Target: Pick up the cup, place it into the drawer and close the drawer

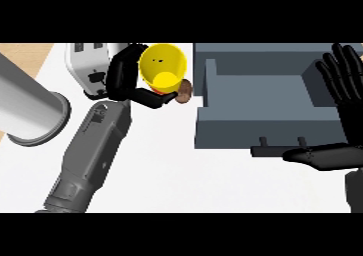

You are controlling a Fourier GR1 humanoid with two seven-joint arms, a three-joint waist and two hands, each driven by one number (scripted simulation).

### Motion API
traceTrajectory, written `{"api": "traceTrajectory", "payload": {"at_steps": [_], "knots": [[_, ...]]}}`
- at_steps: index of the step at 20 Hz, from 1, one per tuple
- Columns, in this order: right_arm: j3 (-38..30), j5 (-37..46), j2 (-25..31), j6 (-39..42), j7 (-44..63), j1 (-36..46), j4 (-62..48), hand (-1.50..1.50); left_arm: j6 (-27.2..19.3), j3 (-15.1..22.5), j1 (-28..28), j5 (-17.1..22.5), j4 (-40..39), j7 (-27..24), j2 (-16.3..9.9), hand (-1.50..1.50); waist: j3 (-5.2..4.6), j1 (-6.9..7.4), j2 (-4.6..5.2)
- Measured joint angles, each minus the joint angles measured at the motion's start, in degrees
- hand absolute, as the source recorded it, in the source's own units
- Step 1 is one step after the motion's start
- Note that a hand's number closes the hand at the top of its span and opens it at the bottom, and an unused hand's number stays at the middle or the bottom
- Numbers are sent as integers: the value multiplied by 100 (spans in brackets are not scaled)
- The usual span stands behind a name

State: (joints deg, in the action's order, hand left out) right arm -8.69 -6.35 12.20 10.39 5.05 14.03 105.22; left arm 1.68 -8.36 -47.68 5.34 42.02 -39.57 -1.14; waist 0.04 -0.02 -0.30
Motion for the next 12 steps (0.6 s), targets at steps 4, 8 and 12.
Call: {"api": "traceTrajectory", "payload": {"at_steps": [4, 8, 12], "knots": [[-129, -109, 93, 56, 40, 54, -34, -150, -432, 274, -572, 60, 373, 871, 70, 150, -1, -21, 3], [-83, -23, 67, 50, -55, 70, -107, -150, -1077, 643, -1307, 248, 174, 1421, 97, 150, -1, -103, 29], [-62, -27, 72, 98, -107, 65, -84, -150, -1561, 840, -2035, 375, -343, 1985, 107, 150, 0, -181, 51]]}}
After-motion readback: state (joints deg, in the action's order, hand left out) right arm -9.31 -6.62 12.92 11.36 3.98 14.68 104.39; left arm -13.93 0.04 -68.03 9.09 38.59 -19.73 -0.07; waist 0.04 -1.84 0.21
